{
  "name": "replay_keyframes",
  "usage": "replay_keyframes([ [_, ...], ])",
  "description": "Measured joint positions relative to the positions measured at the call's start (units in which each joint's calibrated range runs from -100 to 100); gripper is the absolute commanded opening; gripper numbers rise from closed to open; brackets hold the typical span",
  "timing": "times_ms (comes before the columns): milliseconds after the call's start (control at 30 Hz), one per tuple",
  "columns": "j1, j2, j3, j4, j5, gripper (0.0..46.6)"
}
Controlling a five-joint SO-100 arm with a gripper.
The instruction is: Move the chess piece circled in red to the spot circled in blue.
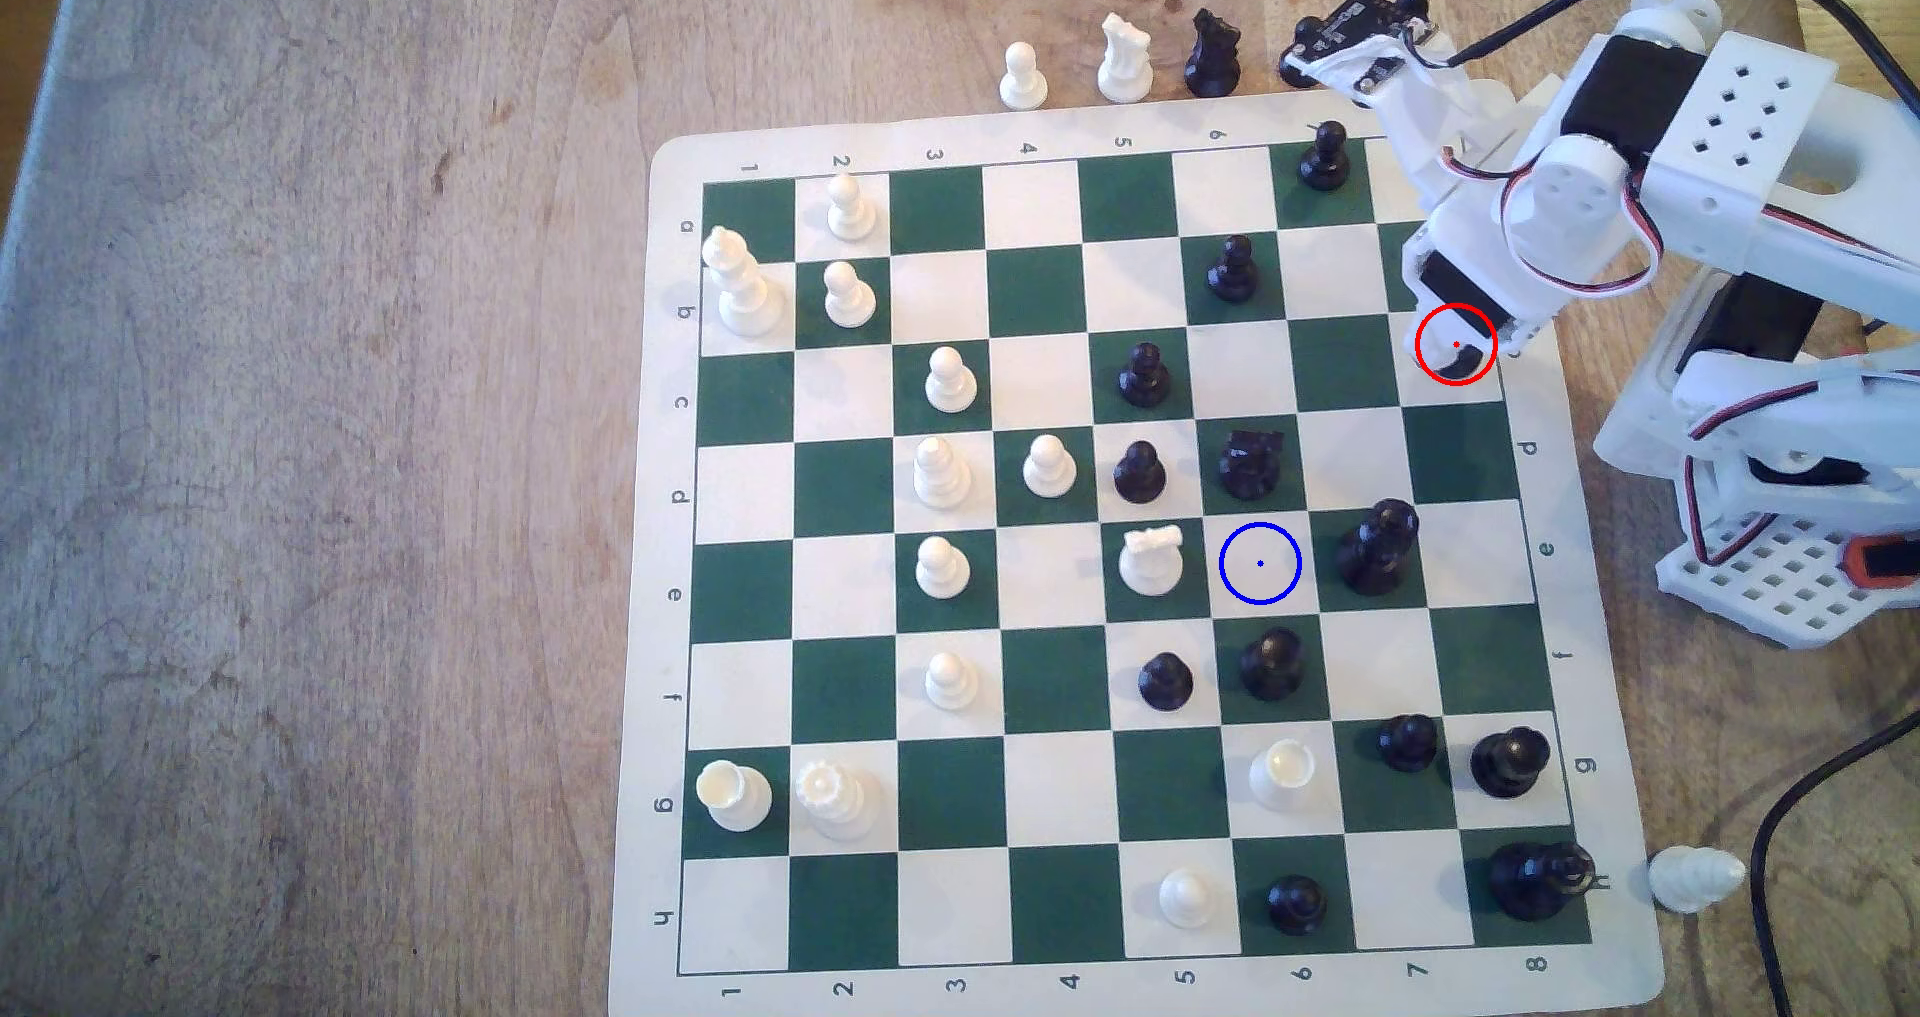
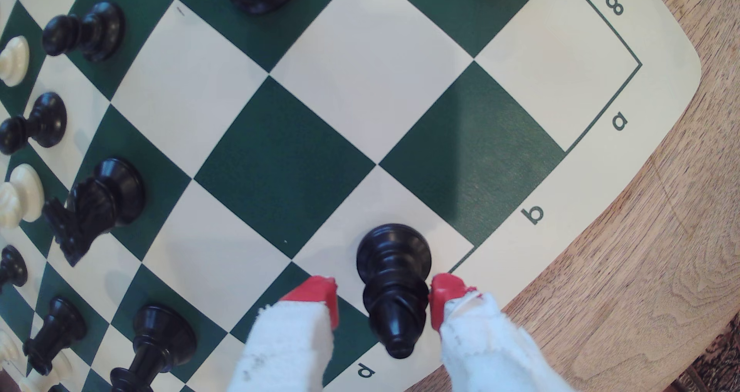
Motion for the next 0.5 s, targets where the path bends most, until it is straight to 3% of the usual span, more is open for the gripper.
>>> replay_keyframes([
  [233,-0.81,0.00,0.00,0.00,0.00,3.1],
  [500,-0.96,0.00,0.00,-0.40,0.00,0.5],
])
